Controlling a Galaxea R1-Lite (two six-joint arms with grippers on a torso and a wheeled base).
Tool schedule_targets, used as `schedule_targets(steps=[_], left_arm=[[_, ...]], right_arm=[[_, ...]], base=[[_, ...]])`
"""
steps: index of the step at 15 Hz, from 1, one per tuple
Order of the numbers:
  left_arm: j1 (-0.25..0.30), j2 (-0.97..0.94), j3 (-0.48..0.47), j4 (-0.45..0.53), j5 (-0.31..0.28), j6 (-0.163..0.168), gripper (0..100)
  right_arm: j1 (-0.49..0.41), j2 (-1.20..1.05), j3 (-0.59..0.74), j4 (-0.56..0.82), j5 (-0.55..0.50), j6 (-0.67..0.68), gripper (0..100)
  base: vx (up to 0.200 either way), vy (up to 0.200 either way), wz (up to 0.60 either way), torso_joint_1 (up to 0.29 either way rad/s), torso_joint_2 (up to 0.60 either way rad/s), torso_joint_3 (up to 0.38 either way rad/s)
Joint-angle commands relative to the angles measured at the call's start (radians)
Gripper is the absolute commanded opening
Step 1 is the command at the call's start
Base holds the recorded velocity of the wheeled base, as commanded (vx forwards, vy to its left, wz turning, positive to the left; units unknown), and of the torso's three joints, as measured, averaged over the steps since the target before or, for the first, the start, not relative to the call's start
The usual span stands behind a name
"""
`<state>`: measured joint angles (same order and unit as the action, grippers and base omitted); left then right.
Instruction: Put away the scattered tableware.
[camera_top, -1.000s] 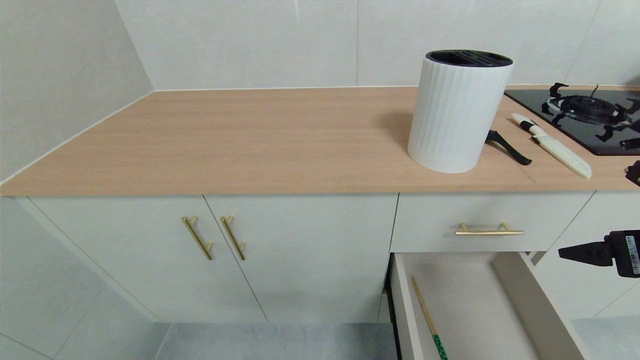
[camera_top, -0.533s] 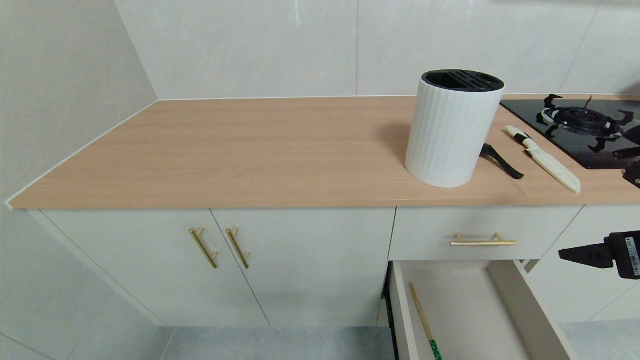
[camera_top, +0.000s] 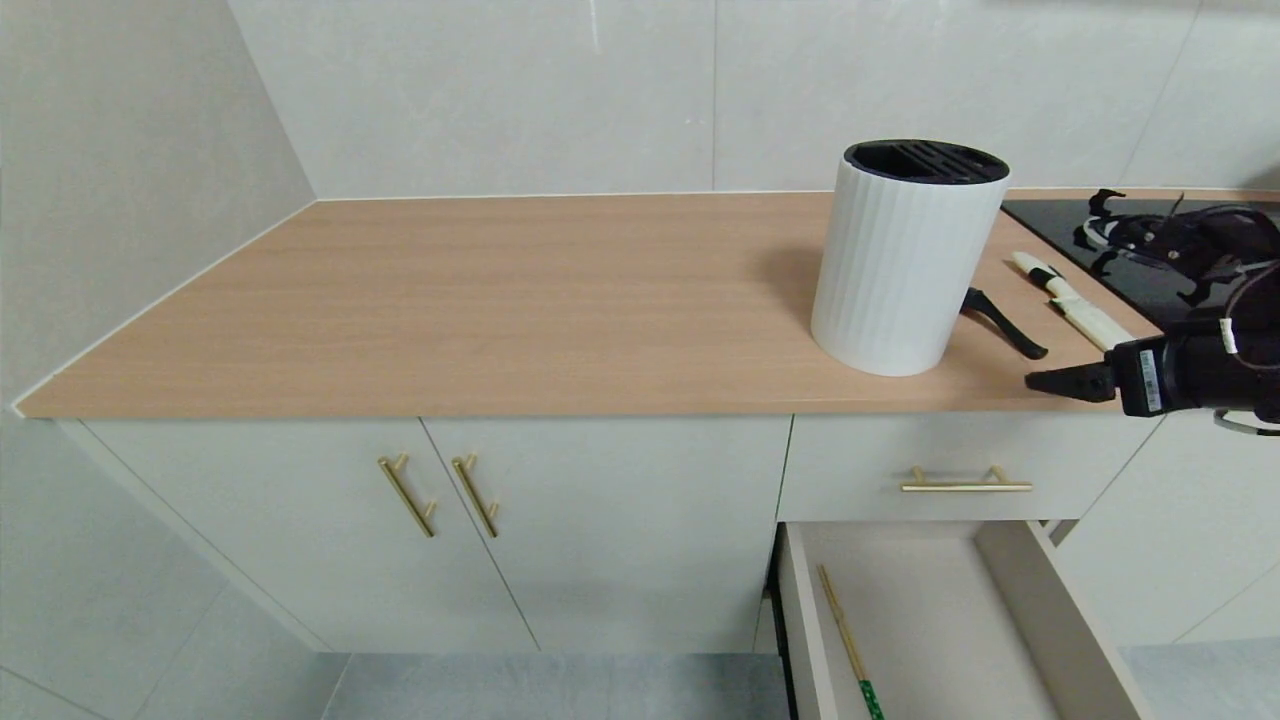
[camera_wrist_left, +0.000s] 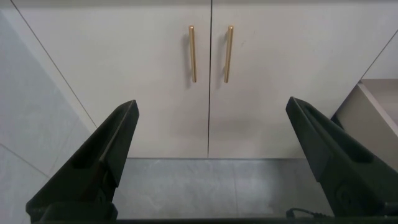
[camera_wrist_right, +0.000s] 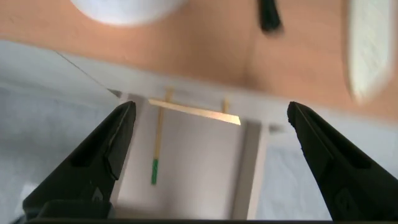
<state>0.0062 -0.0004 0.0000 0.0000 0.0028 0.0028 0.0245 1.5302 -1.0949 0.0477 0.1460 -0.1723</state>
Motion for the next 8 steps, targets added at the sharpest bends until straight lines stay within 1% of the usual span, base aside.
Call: schedule_targets(steps=[1,2,5,8], left_arm=[[0.001,0.0,0.0,0.0,0.0,-0.001,100],[0.0,0.0,0.0,0.0,0.0,-0.001,100],[0.0,0.0,0.0,0.0,0.0,-0.001,100],[0.0,0.0,0.0,0.0,0.0,0.0,100]], right_arm=[[-0.046,0.143,-0.089,-0.02,0.063,-0.019,100],[-0.061,0.177,-0.108,-0.057,0.064,-0.021,100],[-0.072,0.249,-0.102,-0.184,0.07,-0.022,100],[-0.104,0.289,-0.105,-0.267,0.073,-0.021,100]], base=[[0.0,0.0,0.0,0.0,0.0,0.0],[0.0,0.0,0.0,0.0,0.0,0.0],[0.0,0.0,0.0,0.0,0.0,0.0],[0.0,0.0,0.0,0.0,0.0,0.0]])
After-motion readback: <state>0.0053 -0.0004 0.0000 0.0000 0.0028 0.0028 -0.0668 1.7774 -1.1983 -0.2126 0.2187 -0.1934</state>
